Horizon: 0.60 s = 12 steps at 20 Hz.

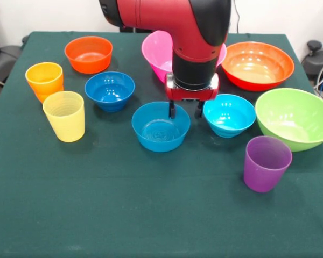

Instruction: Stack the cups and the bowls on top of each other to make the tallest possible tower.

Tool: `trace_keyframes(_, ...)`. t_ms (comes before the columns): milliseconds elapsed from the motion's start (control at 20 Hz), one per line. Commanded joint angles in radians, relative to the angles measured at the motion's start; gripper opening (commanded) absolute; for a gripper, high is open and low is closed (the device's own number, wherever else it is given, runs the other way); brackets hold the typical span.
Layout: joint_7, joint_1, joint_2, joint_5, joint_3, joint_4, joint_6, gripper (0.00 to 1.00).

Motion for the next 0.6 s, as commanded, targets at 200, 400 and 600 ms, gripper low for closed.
trace_keyframes(200,0.047,0.001,-0.03,-0.023,0.071,0.029,0.033,1.0)
trace_keyframes(400,0.046,0.003,-0.023,-0.026,0.066,0.011,0.039,1.0)
trace_keyframes(600,0.036,0.008,-0.033,-0.02,0.063,-0.031,0.103,1.0)
